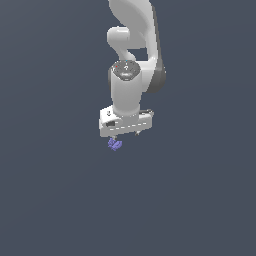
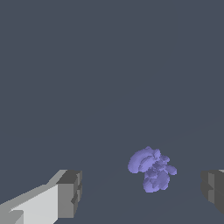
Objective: Pick up the object and move it to a goal position.
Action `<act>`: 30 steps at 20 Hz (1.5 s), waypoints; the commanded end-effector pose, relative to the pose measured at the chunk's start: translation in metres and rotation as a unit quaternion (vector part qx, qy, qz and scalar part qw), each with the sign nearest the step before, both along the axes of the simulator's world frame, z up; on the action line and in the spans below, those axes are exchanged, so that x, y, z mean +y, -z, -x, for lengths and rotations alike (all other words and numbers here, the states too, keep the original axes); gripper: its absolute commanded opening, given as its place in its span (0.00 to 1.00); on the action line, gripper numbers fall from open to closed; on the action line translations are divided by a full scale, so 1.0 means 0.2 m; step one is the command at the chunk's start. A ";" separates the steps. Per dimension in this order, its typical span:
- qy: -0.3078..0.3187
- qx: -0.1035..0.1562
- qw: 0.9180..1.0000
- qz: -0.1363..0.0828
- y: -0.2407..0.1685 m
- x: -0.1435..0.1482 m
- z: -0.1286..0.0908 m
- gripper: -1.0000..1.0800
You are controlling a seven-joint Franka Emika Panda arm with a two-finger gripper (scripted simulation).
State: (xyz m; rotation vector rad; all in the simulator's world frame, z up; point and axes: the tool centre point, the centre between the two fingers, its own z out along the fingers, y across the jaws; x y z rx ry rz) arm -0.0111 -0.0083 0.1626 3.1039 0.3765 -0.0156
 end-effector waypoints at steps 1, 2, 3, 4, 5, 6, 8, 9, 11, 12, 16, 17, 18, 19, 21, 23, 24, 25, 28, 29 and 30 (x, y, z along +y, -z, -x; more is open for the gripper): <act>-0.026 0.000 1.000 0.000 0.03 -0.03 0.01 0.96; -0.037 0.000 0.999 -0.001 0.04 -0.04 0.02 0.96; -0.048 0.000 0.999 -0.001 0.05 -0.05 0.02 0.96; -0.060 0.001 0.998 -0.001 0.07 -0.06 0.03 0.96; -0.071 0.001 0.997 -0.001 0.08 -0.07 0.03 0.96; -0.083 0.001 0.997 -0.001 0.09 -0.08 0.04 0.96; -0.105 0.001 0.994 -0.002 0.12 -0.11 0.05 0.96; -0.117 0.001 0.993 -0.002 0.13 -0.12 0.06 0.96; -0.139 0.001 0.990 -0.003 0.15 -0.14 0.07 0.96; -0.151 0.001 0.989 -0.003 0.17 -0.15 0.08 0.96; -0.196 0.001 0.981 -0.004 0.21 -0.19 0.11 0.96; -0.207 0.001 0.978 -0.005 0.23 -0.20 0.11 0.96; -0.219 0.001 0.976 -0.005 0.24 -0.21 0.12 0.96; -0.230 0.001 0.973 -0.005 0.25 -0.22 0.13 0.96; -0.250 0.000 0.968 -0.006 0.27 -0.24 0.14 0.96; -0.268 0.000 0.963 -0.007 0.29 -0.25 0.15 0.96; -0.277 0.000 0.961 -0.007 0.30 -0.26 0.16 0.96; -0.284 0.000 0.959 -0.007 0.31 -0.27 0.17 0.96; -0.304 -0.001 0.953 -0.008 0.33 -0.28 0.18 0.96; -0.309 -0.001 0.951 -0.008 0.33 -0.29 0.18 0.96; -0.314 -0.001 0.949 -0.008 0.34 -0.29 0.19 0.96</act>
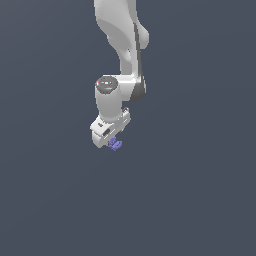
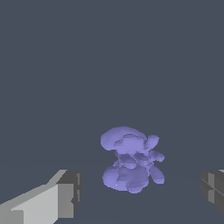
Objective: Pick up the object and move it to a goal position.
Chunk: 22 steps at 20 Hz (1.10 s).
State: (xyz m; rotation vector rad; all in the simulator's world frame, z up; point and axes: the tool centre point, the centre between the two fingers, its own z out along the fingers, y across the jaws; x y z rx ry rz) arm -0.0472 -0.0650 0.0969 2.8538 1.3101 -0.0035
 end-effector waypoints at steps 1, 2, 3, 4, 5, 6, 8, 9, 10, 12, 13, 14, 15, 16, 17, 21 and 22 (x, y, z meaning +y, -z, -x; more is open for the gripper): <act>-0.014 0.000 1.000 -0.001 0.01 -0.01 0.01 0.96; -0.018 0.000 1.000 -0.001 0.02 -0.01 0.01 0.96; -0.021 -0.001 1.000 -0.001 0.02 -0.01 0.01 0.96; -0.024 -0.001 1.000 -0.001 0.02 -0.02 0.02 0.96; -0.026 -0.001 1.000 -0.001 0.02 -0.02 0.02 0.96; -0.027 -0.001 1.000 -0.001 0.03 -0.02 0.02 0.96; -0.028 -0.001 1.000 -0.001 0.03 -0.02 0.02 0.96; -0.026 -0.001 1.000 -0.001 0.03 -0.02 0.02 0.96; -0.026 -0.001 1.000 -0.001 0.03 -0.02 0.02 0.96; -0.026 -0.001 1.000 -0.001 0.04 -0.02 0.02 0.96; -0.027 -0.001 1.000 -0.001 0.05 -0.02 0.02 0.96; -0.027 -0.001 1.000 -0.001 0.07 -0.02 0.02 0.96; -0.027 -0.001 1.000 -0.001 0.08 -0.02 0.02 0.96; -0.027 -0.001 1.000 -0.001 0.11 -0.02 0.02 0.96; -0.027 -0.001 1.000 -0.001 0.13 -0.02 0.02 0.96; -0.028 -0.001 1.000 -0.001 0.23 -0.02 0.02 0.96; -0.028 -0.001 1.000 -0.001 0.24 -0.02 0.02 0.96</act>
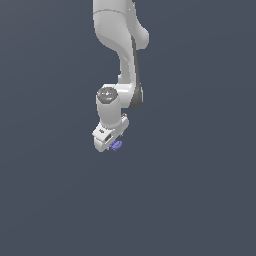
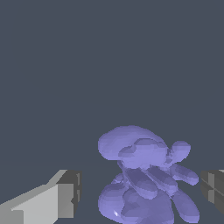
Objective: Pick up the object and move it to a goal position.
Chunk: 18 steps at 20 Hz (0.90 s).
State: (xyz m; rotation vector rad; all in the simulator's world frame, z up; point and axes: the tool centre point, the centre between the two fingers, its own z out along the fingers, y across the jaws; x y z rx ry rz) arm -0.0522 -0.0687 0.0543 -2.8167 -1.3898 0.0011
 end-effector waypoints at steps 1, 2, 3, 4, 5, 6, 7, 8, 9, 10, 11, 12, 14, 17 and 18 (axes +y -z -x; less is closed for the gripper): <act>0.000 0.000 1.000 0.000 0.04 0.00 0.00 0.96; 0.000 0.000 1.000 0.000 0.05 0.00 0.00 0.96; 0.000 0.000 1.000 0.000 0.06 0.00 0.00 0.96; 0.000 0.000 1.000 0.000 0.06 0.00 0.00 0.96; 0.000 0.000 1.000 0.000 0.06 0.00 0.00 0.96; 0.000 0.000 1.000 0.000 0.06 0.00 0.00 0.00; 0.000 0.000 1.000 0.000 0.06 0.00 0.00 0.00; 0.000 0.000 1.000 0.000 0.06 0.00 0.00 0.00; 0.000 0.000 1.000 0.000 0.06 0.00 0.00 0.00; 0.000 0.000 1.000 0.000 0.06 0.00 0.00 0.00; 0.000 0.000 1.000 0.000 0.06 0.00 0.00 0.00; 0.000 0.000 1.000 0.000 0.06 0.00 0.00 0.00; 0.000 0.000 1.000 0.000 0.06 0.00 0.00 0.00; -0.001 -0.002 1.000 0.000 0.06 0.00 -0.01 0.00; -0.001 -0.003 1.000 0.001 0.05 0.01 -0.01 0.00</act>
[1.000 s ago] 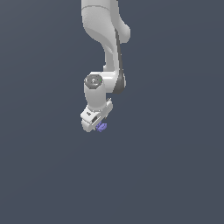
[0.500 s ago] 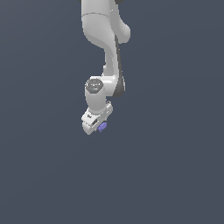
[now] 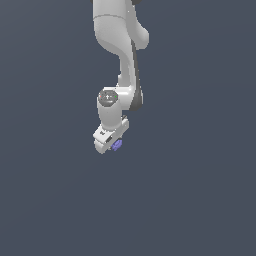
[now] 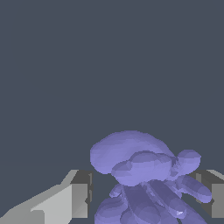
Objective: Pick up the object and move it to a goal position.
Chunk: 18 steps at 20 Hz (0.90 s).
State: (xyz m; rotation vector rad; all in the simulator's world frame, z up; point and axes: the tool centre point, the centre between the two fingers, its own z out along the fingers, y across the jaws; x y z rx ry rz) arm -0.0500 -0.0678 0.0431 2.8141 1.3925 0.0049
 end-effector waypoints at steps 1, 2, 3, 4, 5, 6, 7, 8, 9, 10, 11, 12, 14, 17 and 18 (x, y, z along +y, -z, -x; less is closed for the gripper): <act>0.001 -0.002 1.000 0.001 -0.01 0.00 -0.01 0.00; 0.002 -0.004 1.000 0.001 -0.01 0.01 -0.01 0.00; 0.003 -0.007 1.000 0.002 -0.02 0.01 -0.02 0.00; 0.005 -0.010 1.000 0.003 -0.03 0.02 -0.03 0.00; 0.007 -0.014 1.000 0.004 -0.04 0.02 -0.04 0.00; 0.009 -0.018 1.000 0.006 -0.05 0.03 -0.05 0.00; 0.011 -0.023 1.000 0.007 -0.07 0.04 -0.06 0.00; 0.014 -0.028 0.999 0.009 -0.08 0.05 -0.08 0.00; 0.017 -0.034 0.999 0.011 -0.10 0.06 -0.09 0.00; 0.020 -0.040 0.999 0.012 -0.12 0.07 -0.11 0.00; 0.023 -0.047 0.999 0.015 -0.14 0.08 -0.12 0.00; 0.026 -0.054 0.998 0.017 -0.16 0.10 -0.14 0.00; 0.034 -0.069 0.997 0.021 -0.20 0.12 -0.18 0.00; 0.046 -0.093 0.994 0.029 -0.28 0.17 -0.24 0.00; 0.050 -0.102 0.993 0.032 -0.31 0.18 -0.26 0.00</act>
